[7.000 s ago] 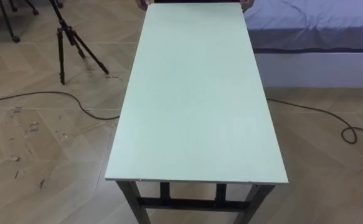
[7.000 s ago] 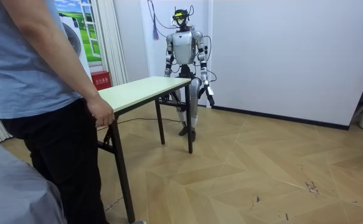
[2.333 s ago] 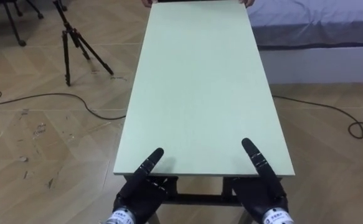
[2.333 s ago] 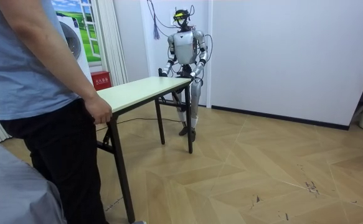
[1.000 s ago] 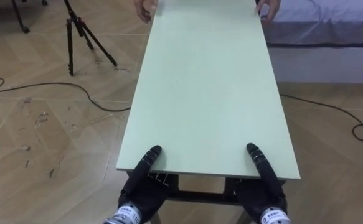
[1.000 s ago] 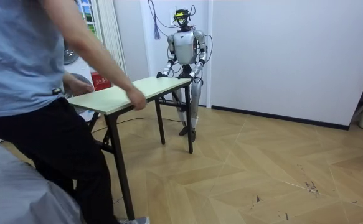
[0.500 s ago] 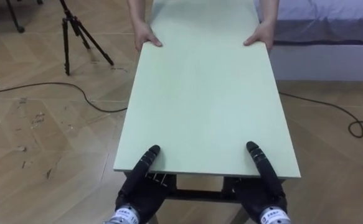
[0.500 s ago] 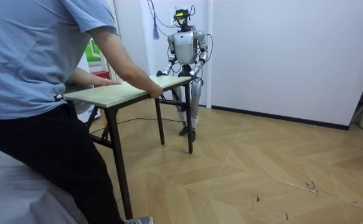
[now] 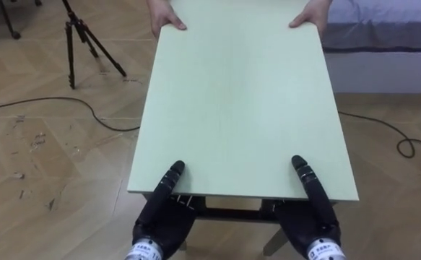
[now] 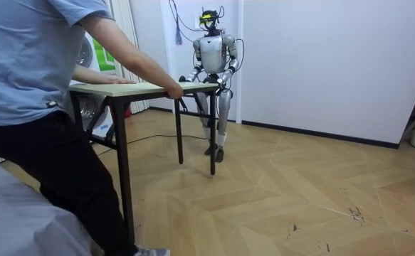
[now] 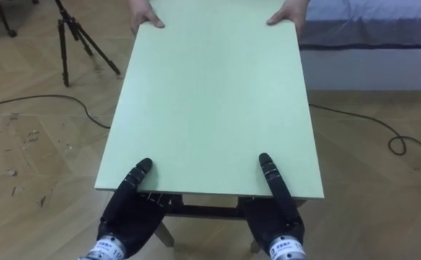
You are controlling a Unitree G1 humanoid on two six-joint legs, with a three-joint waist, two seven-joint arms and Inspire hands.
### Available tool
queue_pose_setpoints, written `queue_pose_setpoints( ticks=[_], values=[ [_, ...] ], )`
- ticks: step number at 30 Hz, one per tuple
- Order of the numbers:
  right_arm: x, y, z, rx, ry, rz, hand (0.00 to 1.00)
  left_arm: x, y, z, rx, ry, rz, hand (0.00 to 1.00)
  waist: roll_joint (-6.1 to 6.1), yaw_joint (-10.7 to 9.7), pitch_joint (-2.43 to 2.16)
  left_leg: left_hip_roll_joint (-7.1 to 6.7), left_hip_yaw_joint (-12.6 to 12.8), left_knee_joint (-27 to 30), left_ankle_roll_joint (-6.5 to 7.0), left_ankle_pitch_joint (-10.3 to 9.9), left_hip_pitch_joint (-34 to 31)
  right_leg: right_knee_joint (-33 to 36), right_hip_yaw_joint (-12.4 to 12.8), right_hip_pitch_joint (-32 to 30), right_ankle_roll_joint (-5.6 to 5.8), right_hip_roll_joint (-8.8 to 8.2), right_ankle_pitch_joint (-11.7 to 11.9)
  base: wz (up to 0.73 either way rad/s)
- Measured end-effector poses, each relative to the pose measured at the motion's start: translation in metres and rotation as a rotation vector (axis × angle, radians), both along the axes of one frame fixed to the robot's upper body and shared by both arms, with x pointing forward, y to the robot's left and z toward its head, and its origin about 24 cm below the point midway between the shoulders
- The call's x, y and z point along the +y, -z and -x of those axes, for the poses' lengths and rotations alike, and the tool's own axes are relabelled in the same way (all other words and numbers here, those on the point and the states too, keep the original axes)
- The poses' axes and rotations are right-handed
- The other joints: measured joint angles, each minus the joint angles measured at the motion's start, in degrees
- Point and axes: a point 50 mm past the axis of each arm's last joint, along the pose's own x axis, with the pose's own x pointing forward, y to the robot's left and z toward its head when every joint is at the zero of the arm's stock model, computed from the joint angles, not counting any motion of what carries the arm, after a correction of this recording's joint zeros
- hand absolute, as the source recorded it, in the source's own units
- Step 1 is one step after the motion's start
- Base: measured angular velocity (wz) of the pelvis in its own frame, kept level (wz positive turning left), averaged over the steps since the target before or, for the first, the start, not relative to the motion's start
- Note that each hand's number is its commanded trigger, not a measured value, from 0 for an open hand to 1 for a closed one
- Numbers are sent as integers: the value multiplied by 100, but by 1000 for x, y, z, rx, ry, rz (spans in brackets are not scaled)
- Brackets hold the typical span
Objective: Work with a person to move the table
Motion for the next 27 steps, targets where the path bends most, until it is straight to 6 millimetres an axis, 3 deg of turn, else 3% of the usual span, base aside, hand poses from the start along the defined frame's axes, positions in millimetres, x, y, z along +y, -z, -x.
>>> queue_pose_setpoints(
  ticks=[20,27],
  values=[
    [-1,2,5,10,-6,8,100,0,4,9,16,15,-31,100,0,85,-6,-3,1,48,89,50,-91,170,24,-150,34,-26,24,0],
    [-2,0,6,-3,7,12,100,-3,2,7,2,19,-28,100,1,40,-8,23,-116,272,93,48,-313,188,-66,-259,28,30,27,9]
  ],
)
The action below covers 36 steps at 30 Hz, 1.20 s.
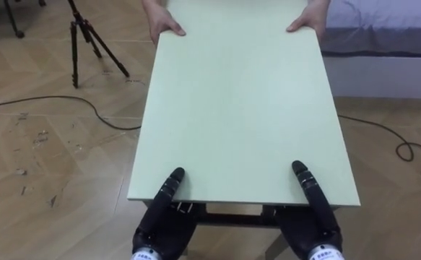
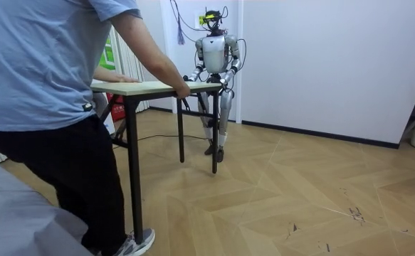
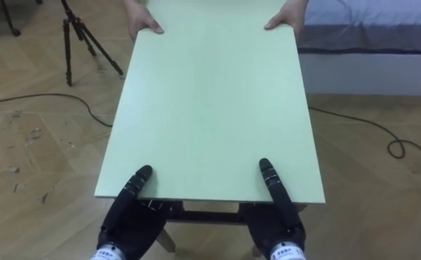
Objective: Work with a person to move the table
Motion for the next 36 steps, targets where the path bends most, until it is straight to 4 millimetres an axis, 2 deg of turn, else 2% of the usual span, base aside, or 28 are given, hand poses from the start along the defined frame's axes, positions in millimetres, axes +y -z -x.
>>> queue_pose_setpoints(
  ticks=[3,4,6,7,8,9,10,11,14,15,16,17,18,19,20,21,22,23,25,27,29,30,31,32,33,34,35,36],
  values=[
    [-2,-1,2,-7,7,6,100,-3,0,1,-3,3,4,100,-3,22,-3,12,-40,97,-27,20,-80,12,16,-81,-25,58,2,7],
    [-3,-1,2,-7,7,10,100,-3,0,2,-1,4,7,100,3,34,-2,2,-76,95,-107,37,-84,-27,63,-85,-56,80,18,0],
    [-2,0,3,-4,7,9,100,-3,0,2,3,7,11,100,-89,41,-58,-84,-174,41,-1049,133,-158,-140,87,-182,-162,-20,130,-4],
    [-2,-2,2,-17,4,15,100,-2,-1,2,-2,7,13,100,-133,32,-53,65,-33,717,-1331,15,-381,-231,-37,-232,-170,-149,229,-39],
    [-1,-1,0,-16,-11,18,100,-2,1,6,6,-10,25,100,9,86,-40,563,218,1848,-1108,-405,-485,-178,-288,-200,-216,-7,262,-53],
    [-1,-1,1,-9,-16,23,100,-1,2,9,16,-14,27,100,72,109,-41,792,250,2276,-1078,-562,-468,-154,-403,-162,-239,77,266,-62],
    [-1,0,1,-1,-28,19,100,-1,4,12,29,-21,36,100,153,113,-17,1138,252,2887,-1074,-723,-377,-5,-664,-160,-303,185,227,-43],
    [-1,0,1,0,-34,21,100,-1,4,13,34,-17,41,100,190,113,-7,1344,215,3132,-1085,-791,-219,111,-934,-209,-331,215,210,-35],
    [-3,-3,-4,-20,-33,30,100,-2,1,9,12,-16,54,100,234,-12,32,1448,-70,3098,-1215,-947,32,247,-1243,-384,-328,199,212,-2],
    [-4,-5,-9,-37,-29,33,100,-4,-1,4,-4,-11,59,100,300,-88,88,1455,-128,2714,-1242,-1251,98,505,-1350,-593,-327,176,216,14],
    [-6,-6,-9,-40,-26,39,100,-4,-3,1,-14,-4,59,100,351,-176,115,1305,-172,2152,-1181,-1390,211,812,-1295,-870,-333,74,234,19],
    [-6,-6,-9,-42,-21,39,100,-4,-4,-1,-20,3,58,100,303,-220,100,1185,-243,1854,-1169,-1385,250,1008,-1196,-1066,-336,-11,278,28],
    [-7,-8,-10,-53,-14,35,100,-5,-6,-5,-37,12,51,100,306,-300,107,990,-507,1429,-987,-1324,296,1272,-852,-1559,-261,-48,278,0],
    [-6,-10,-14,-75,-11,31,100,-4,-9,-9,-57,11,43,100,444,-285,114,963,-931,1165,-807,-1373,184,917,-461,-1991,-143,264,258,-19],
    [1,-12,-20,-94,-20,17,100,2,-12,-12,-76,-4,33,100,479,-322,130,929,-1146,1142,-723,-1344,-37,302,-244,-2212,-92,388,662,-21],
    [2,-12,-20,-99,-23,13,100,3,-12,-13,-80,-2,31,100,480,-336,131,856,-1213,1125,-666,-1310,-115,121,-190,-2304,-79,343,958,25],
    [1,-11,-17,-94,-24,12,100,4,-11,-12,-74,7,27,100,373,-403,103,606,-1252,1016,-594,-1272,-119,116,-157,-2373,-199,13,1672,43],
    [1,-9,-14,-87,-21,11,100,4,-10,-11,-68,10,25,100,298,-432,82,482,-1205,970,-583,-1268,-113,194,-108,-2358,-117,-158,1696,31],
    [-2,-4,-12,-78,-17,17,100,1,-4,-9,-43,13,21,100,364,-447,92,508,-617,888,-572,-1186,-83,329,-301,-2381,-177,-314,1725,18],
    [-2,-3,-12,-72,-20,12,100,2,-3,-8,-37,18,21,100,309,-471,95,451,-334,852,-566,-1095,-91,316,-297,-2423,-177,-399,1866,5],
    [-3,-2,-11,-63,-34,12,100,2,-3,-7,-32,16,23,100,272,-465,83,392,-286,859,-511,-975,-182,201,-210,-2488,31,-428,2208,-8],
    [-5,-2,-12,-63,-35,14,100,2,-3,-7,-30,13,31,100,253,-477,68,427,-214,784,-431,-830,-280,-31,-109,-2493,364,-452,2503,31],
    [-3,-1,-9,-56,-32,0,100,2,-4,-9,-37,27,24,100,228,-540,65,515,114,775,-376,-720,-393,404,-22,-2595,472,-579,2259,77],
    [-5,0,-2,-48,-6,-13,100,-2,-5,-11,-43,46,12,100,141,-620,67,517,319,718,-332,-582,-413,1588,-102,-2690,404,-900,1432,95],
    [-6,1,2,-41,8,-20,100,-3,-4,-10,-44,56,6,100,80,-634,50,499,417,648,-312,-506,-400,2156,-115,-2680,343,-1044,1084,81],
    [-9,2,8,-31,31,-28,100,-4,-5,-8,-45,69,-7,100,-35,-570,-11,479,662,501,-284,-371,-376,3200,-12,-2599,380,-1247,606,23],
    [-9,2,11,-25,35,-37,100,-3,-5,-5,-47,72,-20,100,-100,-427,-41,472,828,426,-273,-273,-347,3897,120,-2322,422,-1361,411,-9],
    [-8,2,11,-25,34,-40,100,-3,-5,-4,-46,68,-17,100,-118,-352,-37,472,894,418,-272,-235,-343,4065,158,-2101,422,-1421,402,-50]
  ],
)
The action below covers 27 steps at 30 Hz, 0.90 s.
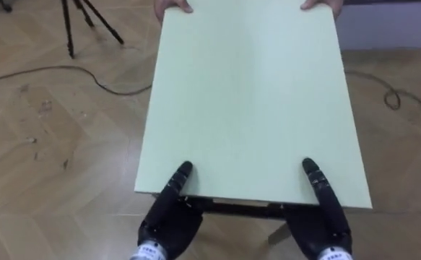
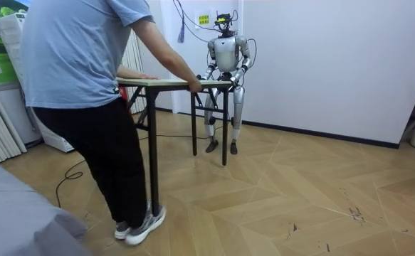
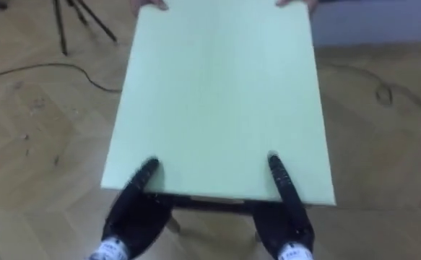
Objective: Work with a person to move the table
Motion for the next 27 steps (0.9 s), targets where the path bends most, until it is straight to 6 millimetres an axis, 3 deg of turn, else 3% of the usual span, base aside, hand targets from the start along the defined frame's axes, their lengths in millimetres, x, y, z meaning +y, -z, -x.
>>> queue_pose_setpoints(
  ticks=[2,3,4,5,6,7,9,10,12,16,21,24,25,26,27],
  values=[
    [3,0,0,-1,-14,-2,100,2,0,2,2,-15,4,100,-114,261,8,-16,189,38,-22,117,-78,-86,255,1067,83,-202,88,-48],
    [5,0,-1,-3,-16,-4,100,3,-1,2,-1,-21,2,100,-151,292,5,-19,200,63,-32,162,-149,-238,277,1326,69,-235,171,-26],
    [9,-2,-3,-16,-24,-12,100,7,-4,2,-17,-31,-7,100,-277,371,25,-22,220,152,-76,264,-327,-740,304,1772,88,-275,363,-20],
    [10,-3,-6,-24,-28,-14,100,8,-5,1,-25,-36,-11,100,-310,398,52,26,189,253,-110,313,-438,-1055,320,1879,237,-221,122,-38],
    [13,-4,-8,-29,-36,-20,100,9,-6,1,-26,-42,-14,100,-273,525,77,160,-29,367,-217,423,-668,-1418,278,1898,340,47,-86,-41],
    [14,-4,-8,-29,-45,-13,100,9,-6,3,-25,-42,-12,100,-178,599,54,311,-216,370,-310,571,-794,-1736,343,1935,357,281,-139,-47],
    [15,-4,-8,-35,-48,-18,100,12,-9,4,-35,-41,-22,100,-313,719,50,409,-285,256,-395,761,-929,-2144,389,1952,376,395,-427,-30],
    [17,-5,-11,-47,-54,-22,100,16,-10,3,-45,-45,-33,100,-402,722,78,430,-334,268,-435,818,-1077,-2333,413,1945,365,427,-664,-5],
    [19,-7,-13,-58,-52,-28,100,18,-12,1,-55,-55,-39,100,-469,687,112,457,-378,283,-448,946,-1282,-2421,392,1847,336,468,-882,3],
    [19,-7,-13,-63,-49,-39,100,18,-13,1,-70,-57,-51,100,-539,843,134,666,-357,270,-518,1134,-1503,-2994,361,1847,233,658,-1086,-21],
    [22,-5,-13,-52,-65,-62,100,23,-13,1,-77,-61,-66,100,-519,865,137,882,-432,158,-520,1482,-1737,-3425,-97,1845,94,910,-1202,-2],
    [22,-3,-12,-42,-67,-61,100,21,-11,3,-64,-54,-62,100,-348,878,137,955,-563,-363,-522,2011,-1657,-3523,-336,1806,-47,1136,-1175,11],
    [21,-3,-11,-38,-66,-57,100,21,-10,3,-60,-55,-59,100,-211,904,136,1002,-671,-815,-591,2371,-1528,-3552,-340,1761,-173,1317,-1080,13],
    [19,-3,-11,-39,-67,-54,100,20,-10,4,-59,-47,-55,100,-57,931,125,1056,-810,-1361,-871,2806,-1387,-3572,-337,1641,-288,1510,-981,11],
    [18,-4,-11,-41,-66,-52,100,19,-11,3,-60,-48,-53,100,-4,948,130,1083,-867,-1424,-992,2894,-1383,-3540,-430,1570,-347,1537,-973,-24]
  ],
)
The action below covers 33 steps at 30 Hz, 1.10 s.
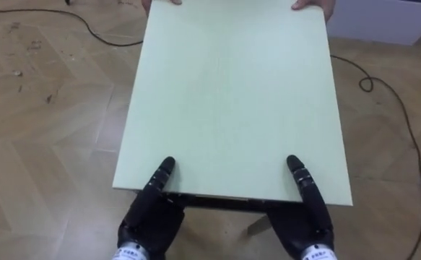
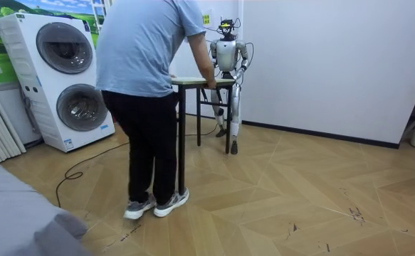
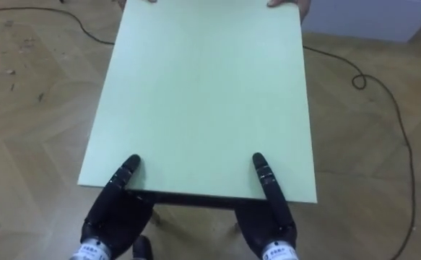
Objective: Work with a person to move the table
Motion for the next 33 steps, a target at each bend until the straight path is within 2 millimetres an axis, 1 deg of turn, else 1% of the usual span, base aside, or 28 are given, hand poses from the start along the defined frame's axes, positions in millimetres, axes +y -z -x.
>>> queue_pose_setpoints(
  ticks=[1,2,3,4,5,6,7,8,9,10,11,12,13,14,15,16,17,18,19,20,21,22,23,25,28,30,32,33],
  values=[
    [1,1,-1,2,-4,3,100,1,1,2,9,-13,9,100,-28,102,26,26,9,606,199,-370,-65,186,-155,-176,-132,-181,-40,-52],
    [1,1,-1,2,-16,9,100,2,3,4,20,-25,17,100,-37,177,22,26,28,1147,294,-812,-113,243,-236,-237,-157,-271,-20,-80],
    [1,1,-2,0,-37,37,100,3,5,10,40,-34,34,100,24,218,27,0,80,2211,293,-1602,-157,269,-435,-253,-173,-429,50,-58],
    [0,1,-2,0,-46,55,100,1,7,13,57,-44,58,100,127,183,30,-34,32,3107,342,-2179,-157,267,-617,-261,-150,-484,143,-25],
    [0,1,-2,1,-48,57,100,0,9,16,68,-44,64,100,232,93,32,-60,-55,3873,394,-2592,-112,271,-820,-274,-156,-491,210,4],
    [0,1,-2,2,-51,60,100,0,9,17,72,-46,66,100,268,46,33,-61,-66,4169,419,-2750,-42,276,-926,-287,-170,-489,232,23],
    [-1,1,-2,2,-53,64,100,-1,10,18,76,-46,69,100,330,-46,33,-61,-77,4605,396,-3040,200,306,-1106,-352,-193,-473,279,34],
    [-1,1,-1,0,-55,67,100,-1,10,18,77,-47,71,100,398,-177,30,-40,-101,4856,375,-3220,527,314,-1319,-375,-186,-456,323,41],
    [-1,1,-1,-1,-55,66,100,-1,10,18,77,-47,71,100,417,-273,31,-27,-95,4895,344,-3286,724,344,-1425,-394,-189,-459,324,48],
    [-1,1,-1,-2,-57,67,100,-1,10,18,77,-49,72,100,477,-449,29,22,-43,4842,300,-3355,1116,447,-1654,-445,-184,-484,329,37],
    [-1,1,-2,-5,-58,68,100,-1,10,18,76,-50,72,100,513,-516,41,37,-32,4730,250,-3417,1280,544,-1722,-468,-180,-509,332,47],
    [-3,1,-1,-3,-58,77,100,-2,10,18,77,-47,74,100,534,-632,80,-101,-32,4170,169,-3630,1483,808,-1697,-572,-184,-606,344,47],
    [-6,2,2,5,-52,87,100,-5,12,18,87,-38,79,100,503,-721,70,-372,-146,3476,184,-3639,1731,1032,-1263,-814,-431,-631,485,44],
    [-7,2,3,4,-51,92,100,-7,12,19,90,-36,85,100,555,-778,73,-454,-281,3045,183,-3637,1892,1035,-908,-1012,-553,-509,526,30],
    [-6,1,3,-3,-51,87,100,-6,11,19,88,-32,86,100,600,-913,-88,-572,-530,2341,125,-3668,1987,393,-313,-1293,-574,-31,729,19],
    [-4,-6,-2,-43,-50,82,100,-5,5,13,51,-32,83,100,561,-912,-46,-548,-498,2360,-35,-3884,1894,81,-458,-1389,-511,-2,1137,0],
    [-4,-8,-8,-56,-57,89,100,-7,5,9,43,-42,87,100,756,-870,31,-372,-479,2290,-95,-4186,1886,241,-604,-1481,-548,49,1187,0],
    [-5,-6,-10,-53,-49,90,100,-9,6,7,46,-38,89,100,780,-887,26,-372,-448,2185,-61,-4233,1905,362,-657,-1549,-548,16,1185,26],
    [-7,-5,-9,-46,-36,90,100,-11,7,1,42,-20,85,100,746,-972,39,-393,-274,1904,12,-4214,1973,539,-703,-1627,-545,-107,1183,60],
    [-7,-4,-8,-44,-27,84,100,-12,7,-2,36,-11,78,100,687,-1023,41,-442,-217,1768,175,-4158,2009,668,-706,-1700,-533,-198,1178,69],
    [-9,-3,-8,-37,-4,78,100,-14,6,-8,23,-9,72,100,537,-1059,53,-593,-264,1664,400,-4038,2044,989,-624,-1905,-462,-366,1197,38],
    [-7,-1,-7,-27,6,71,100,-15,8,-10,23,-16,66,100,478,-1042,51,-664,-370,1684,457,-4003,2025,877,-447,-1999,-278,-391,1293,13],
    [-6,1,-7,-22,7,70,100,-14,9,-9,27,-23,61,100,425,-1028,4,-761,-378,1706,486,-3987,1954,496,-335,-1912,-283,-405,1386,-9],
    [-5,-1,-9,-34,3,70,100,-15,9,-11,25,-21,62,100,459,-1013,8,-841,-300,1689,562,-3913,1805,335,-421,-1949,-348,-483,1583,-7],
    [-6,1,-7,-26,9,71,100,-16,12,-10,40,-18,61,100,447,-956,7,-922,-175,1673,640,-3846,1762,242,-387,-1940,-339,-541,1788,-9],
    [-8,3,-4,-14,7,78,100,-17,14,-8,50,-11,59,100,427,-959,9,-1023,-166,1657,711,-3787,1781,241,-353,-1922,-302,-625,1878,-2],
    [-10,3,-3,-9,12,85,100,-17,15,-7,56,-9,55,100,385,-950,10,-1102,-114,1611,787,-3705,1773,142,-253,-1926,-251,-665,2060,-7],
    [-10,3,-3,-8,10,83,100,-16,16,-7,59,-9,56,100,353,-913,10,-1163,-93,1541,836,-3609,1767,29,-152,-1922,-166,-690,2250,0]
  ],
)
